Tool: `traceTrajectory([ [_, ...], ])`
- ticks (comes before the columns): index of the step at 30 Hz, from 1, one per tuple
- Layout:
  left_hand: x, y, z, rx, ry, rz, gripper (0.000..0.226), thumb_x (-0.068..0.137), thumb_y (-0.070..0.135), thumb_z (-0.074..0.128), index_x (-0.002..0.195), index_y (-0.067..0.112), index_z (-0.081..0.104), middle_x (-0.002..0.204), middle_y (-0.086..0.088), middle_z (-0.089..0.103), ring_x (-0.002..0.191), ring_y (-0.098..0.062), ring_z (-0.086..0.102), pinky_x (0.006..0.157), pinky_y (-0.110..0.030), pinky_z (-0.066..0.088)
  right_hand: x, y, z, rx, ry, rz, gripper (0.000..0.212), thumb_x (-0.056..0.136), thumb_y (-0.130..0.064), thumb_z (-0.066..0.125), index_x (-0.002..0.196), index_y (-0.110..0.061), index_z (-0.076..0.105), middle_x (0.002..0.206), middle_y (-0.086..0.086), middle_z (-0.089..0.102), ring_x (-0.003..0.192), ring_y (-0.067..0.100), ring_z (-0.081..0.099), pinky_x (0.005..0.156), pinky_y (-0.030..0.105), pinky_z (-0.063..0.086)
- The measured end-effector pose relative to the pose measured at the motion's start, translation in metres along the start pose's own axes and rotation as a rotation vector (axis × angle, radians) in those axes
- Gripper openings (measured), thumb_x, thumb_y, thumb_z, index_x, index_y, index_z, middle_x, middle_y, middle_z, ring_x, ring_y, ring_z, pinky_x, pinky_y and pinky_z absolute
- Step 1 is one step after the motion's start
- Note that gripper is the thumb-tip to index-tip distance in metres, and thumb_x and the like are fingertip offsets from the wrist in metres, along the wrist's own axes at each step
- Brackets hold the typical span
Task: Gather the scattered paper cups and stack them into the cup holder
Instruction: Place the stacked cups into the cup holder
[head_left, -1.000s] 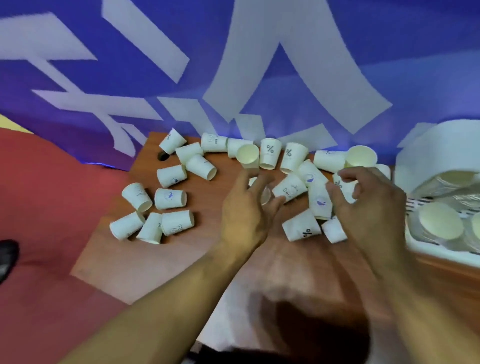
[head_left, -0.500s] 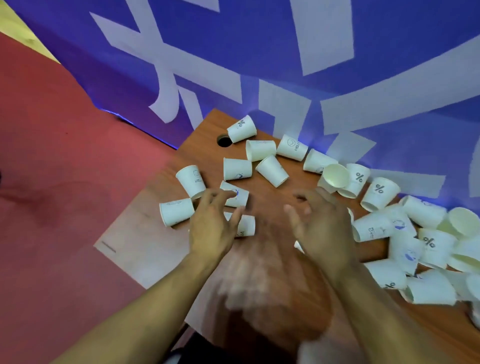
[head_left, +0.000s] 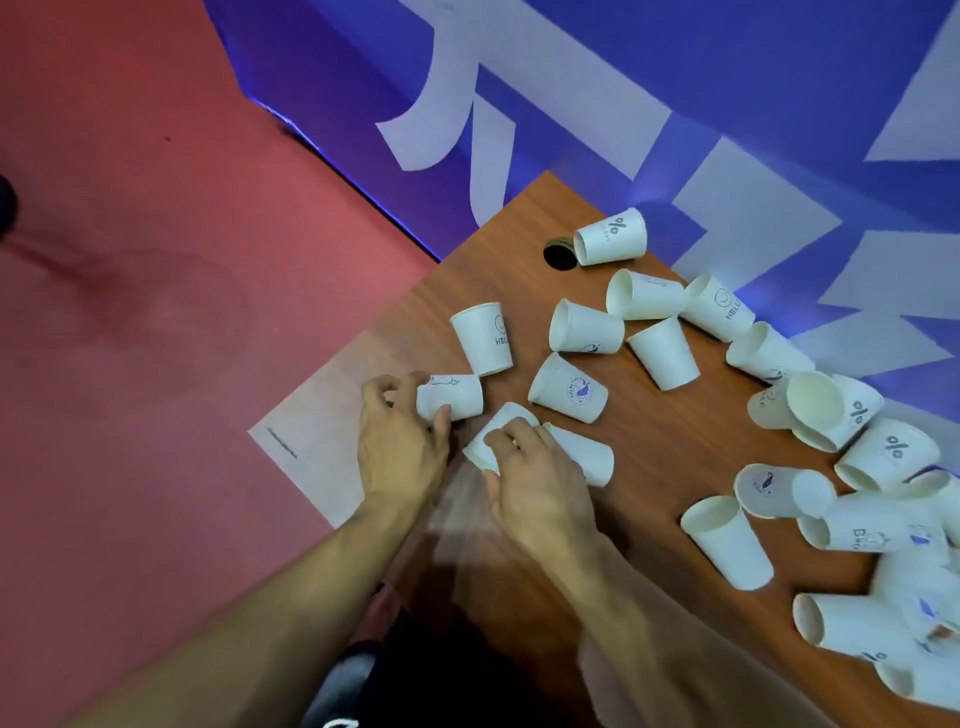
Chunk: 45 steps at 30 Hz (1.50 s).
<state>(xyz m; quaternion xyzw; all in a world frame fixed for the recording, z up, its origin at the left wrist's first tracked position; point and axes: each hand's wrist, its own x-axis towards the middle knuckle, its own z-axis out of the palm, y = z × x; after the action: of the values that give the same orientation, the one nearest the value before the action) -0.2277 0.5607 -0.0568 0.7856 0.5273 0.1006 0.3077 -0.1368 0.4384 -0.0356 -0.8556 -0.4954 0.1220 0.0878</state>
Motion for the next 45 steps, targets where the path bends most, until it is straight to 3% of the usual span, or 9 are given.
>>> traceTrajectory([
  [7, 0.006, -0.014, 0.015, -0.065, -0.021, -0.076, 0.043, 0.09, 0.032, 0.063, 0.124, 0.017, 0.042, 0.12, -0.006, 0.05, 0.099, -0.028, 0.056, 0.072, -0.03, 0.036, 0.003, -0.007, 0.014, -0.069, -0.04, 0.023, 0.039, 0.055, -0.011, 0.083, 0.089, -0.013, 0.064, 0.086, 0.005, 0.055, 0.071, 0.024, 0.055, 0.045, 0.033, 0.048],
  [12, 0.008, -0.02, 0.023, -0.091, -0.057, -0.154, 0.037, 0.09, 0.03, 0.061, 0.118, 0.022, 0.039, 0.091, 0.0, 0.067, 0.09, -0.028, 0.06, 0.067, -0.032, 0.036, 0.003, -0.006, 0.02, -0.116, -0.058, 0.021, 0.035, 0.055, -0.005, 0.079, 0.086, -0.012, 0.066, 0.084, 0.006, 0.056, 0.069, 0.025, 0.056, 0.049, 0.033, 0.047],
  [20, 0.003, -0.028, 0.023, -0.124, -0.111, -0.169, 0.027, 0.09, 0.03, 0.063, 0.112, 0.021, 0.05, 0.095, 0.003, 0.07, 0.09, -0.027, 0.064, 0.073, -0.036, 0.048, 0.006, -0.011, 0.02, -0.158, -0.051, -0.014, 0.035, 0.053, 0.0, 0.08, 0.084, -0.01, 0.066, 0.078, 0.006, 0.057, 0.065, 0.025, 0.056, 0.043, 0.031, 0.043],
  [27, -0.006, -0.029, 0.013, -0.172, -0.048, -0.128, 0.023, 0.091, 0.032, 0.062, 0.109, 0.02, 0.059, 0.095, 0.003, 0.069, 0.081, -0.026, 0.063, 0.072, -0.035, 0.048, 0.008, -0.013, 0.005, -0.164, 0.024, -0.005, 0.039, 0.057, -0.005, 0.082, 0.091, -0.013, 0.064, 0.082, 0.004, 0.058, 0.063, 0.022, 0.057, 0.042, 0.027, 0.038],
  [31, -0.012, -0.014, 0.006, -0.208, 0.014, -0.092, 0.019, 0.09, 0.032, 0.062, 0.104, 0.02, 0.061, 0.088, 0.003, 0.069, 0.079, -0.027, 0.062, 0.073, -0.037, 0.049, 0.004, -0.011, -0.005, -0.061, 0.097, 0.072, 0.038, 0.067, 0.0, 0.07, 0.1, -0.014, 0.059, 0.096, 0.003, 0.057, 0.069, 0.024, 0.057, 0.046, 0.03, 0.037],
  [36, -0.023, 0.018, -0.004, -0.267, 0.06, -0.006, 0.012, 0.087, 0.034, 0.06, 0.093, 0.024, 0.057, 0.067, 0.008, 0.056, 0.066, -0.026, 0.055, 0.067, -0.038, 0.049, -0.009, -0.001, -0.033, 0.2, 0.249, 0.156, 0.011, 0.072, -0.001, 0.061, 0.08, -0.005, 0.067, 0.104, 0.005, 0.062, 0.068, 0.026, 0.062, 0.056, 0.03, 0.047],
  [42, -0.054, 0.071, -0.012, -0.279, 0.094, 0.164, 0.013, 0.089, 0.03, 0.06, 0.083, 0.027, 0.049, 0.064, 0.01, 0.048, 0.067, -0.022, 0.047, 0.057, -0.031, 0.031, -0.04, 0.02, -0.084, 0.35, 0.411, 0.248, 0.03, 0.078, -0.016, 0.044, 0.065, -0.006, 0.069, 0.118, 0.004, 0.068, 0.1, 0.019, 0.065, 0.075, 0.035, 0.054],
  [45, -0.068, 0.098, -0.008, -0.256, 0.095, 0.283, 0.009, 0.089, 0.029, 0.061, 0.087, 0.022, 0.057, 0.074, 0.009, 0.053, 0.073, -0.022, 0.049, 0.06, -0.03, 0.03, -0.064, 0.039, -0.113, 0.342, 0.417, 0.282, 0.027, 0.079, -0.012, 0.047, 0.077, -0.005, 0.073, 0.136, 0.001, 0.059, 0.113, 0.018, 0.06, 0.087, 0.025, 0.048],
])
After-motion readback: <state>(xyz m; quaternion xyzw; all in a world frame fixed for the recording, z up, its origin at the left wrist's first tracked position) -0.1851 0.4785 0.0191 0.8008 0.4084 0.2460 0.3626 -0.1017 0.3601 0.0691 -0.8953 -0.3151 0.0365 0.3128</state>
